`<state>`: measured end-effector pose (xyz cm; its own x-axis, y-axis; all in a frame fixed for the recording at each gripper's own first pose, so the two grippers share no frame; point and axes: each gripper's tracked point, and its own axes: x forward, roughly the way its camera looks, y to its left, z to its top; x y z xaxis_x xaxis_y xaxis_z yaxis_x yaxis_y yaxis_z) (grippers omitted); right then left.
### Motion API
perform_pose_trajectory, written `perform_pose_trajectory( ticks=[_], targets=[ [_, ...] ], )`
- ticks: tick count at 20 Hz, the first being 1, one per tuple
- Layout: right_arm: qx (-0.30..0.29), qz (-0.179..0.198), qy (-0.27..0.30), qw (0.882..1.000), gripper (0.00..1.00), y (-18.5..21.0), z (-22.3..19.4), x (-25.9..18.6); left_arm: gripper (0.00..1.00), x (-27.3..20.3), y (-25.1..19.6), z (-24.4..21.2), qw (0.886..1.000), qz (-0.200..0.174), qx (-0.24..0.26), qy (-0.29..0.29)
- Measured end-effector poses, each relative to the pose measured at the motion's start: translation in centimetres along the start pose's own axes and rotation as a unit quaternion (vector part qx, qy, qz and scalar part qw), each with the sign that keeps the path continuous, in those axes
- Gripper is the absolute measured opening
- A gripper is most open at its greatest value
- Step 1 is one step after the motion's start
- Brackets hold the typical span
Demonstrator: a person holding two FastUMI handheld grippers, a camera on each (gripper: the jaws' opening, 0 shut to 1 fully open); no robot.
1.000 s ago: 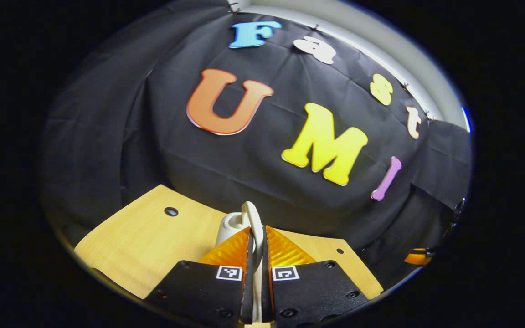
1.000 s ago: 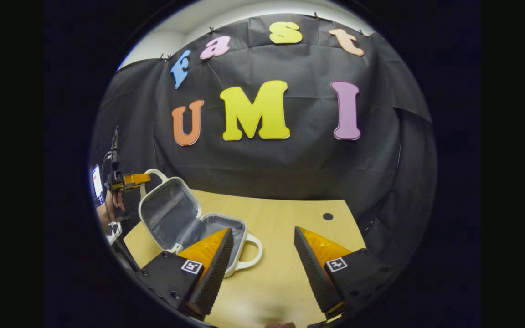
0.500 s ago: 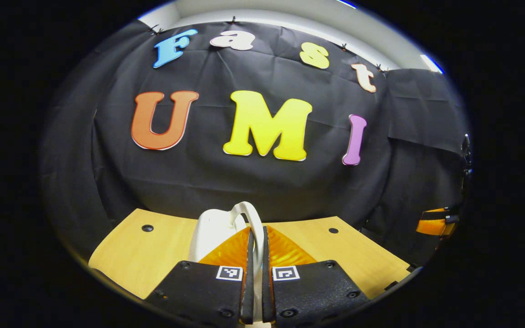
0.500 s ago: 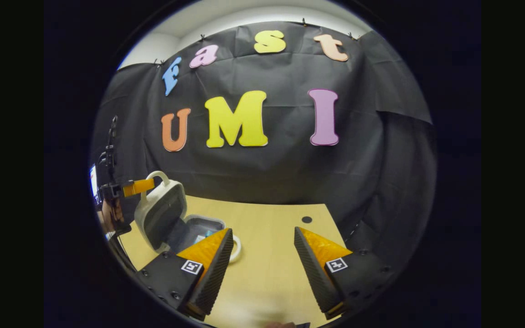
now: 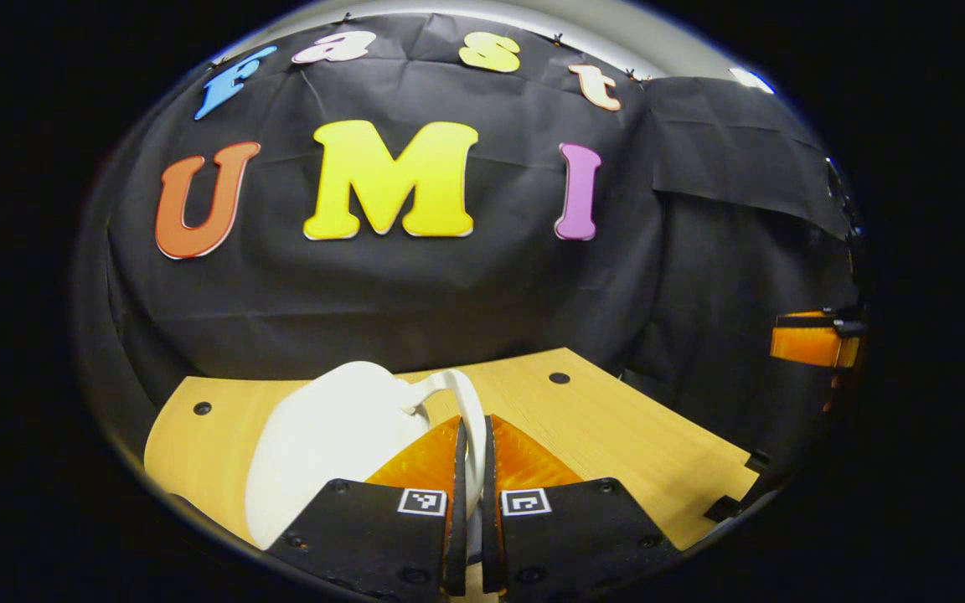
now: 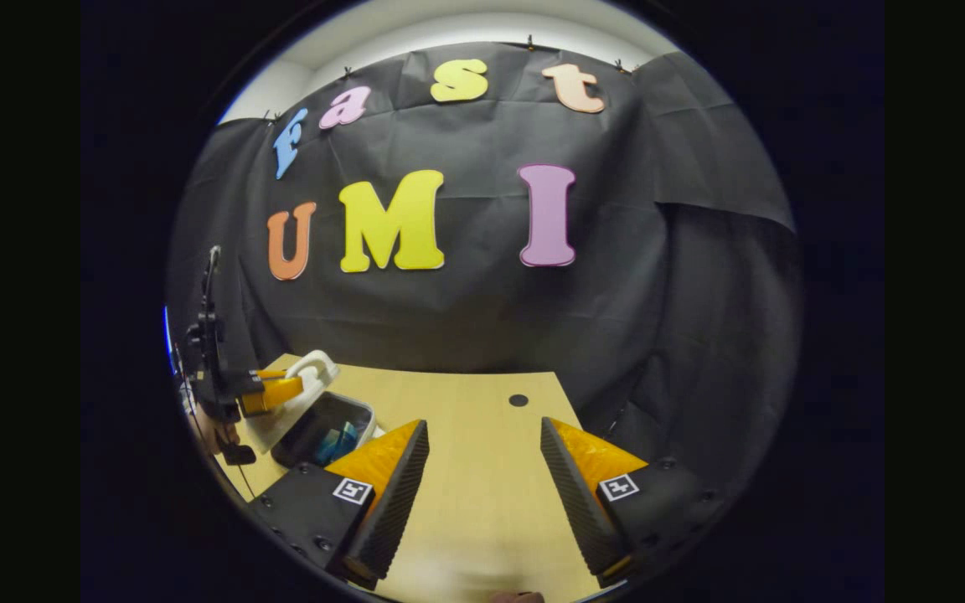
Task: First open the suitcase, pack the skin care products into it, and then close the suitcase.
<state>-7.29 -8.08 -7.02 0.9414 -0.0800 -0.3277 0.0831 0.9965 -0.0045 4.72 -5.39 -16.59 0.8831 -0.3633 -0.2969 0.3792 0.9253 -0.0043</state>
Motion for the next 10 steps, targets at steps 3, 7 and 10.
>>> perform_pose_trajectory(
  ticks=[3,7,10],
  targets=[
    [0.003,-0.019,0.009,1.000,0.77,-2.2,-0.6,-0.2,0.10,1.7,-2.4,-3.0,0.999,-0.015,0.026,0.037],
    [0.003,-0.032,0.017,0.999,0.80,-3.9,-1.2,-0.4,0.10,3.5,-3.9,-6.1,0.996,-0.019,0.046,0.077],
    [-0.002,-0.031,0.022,0.999,0.77,-4.2,-1.4,-0.3,0.10,4.5,-4.6,-7.8,0.994,-0.013,0.041,0.098]
  ],
)
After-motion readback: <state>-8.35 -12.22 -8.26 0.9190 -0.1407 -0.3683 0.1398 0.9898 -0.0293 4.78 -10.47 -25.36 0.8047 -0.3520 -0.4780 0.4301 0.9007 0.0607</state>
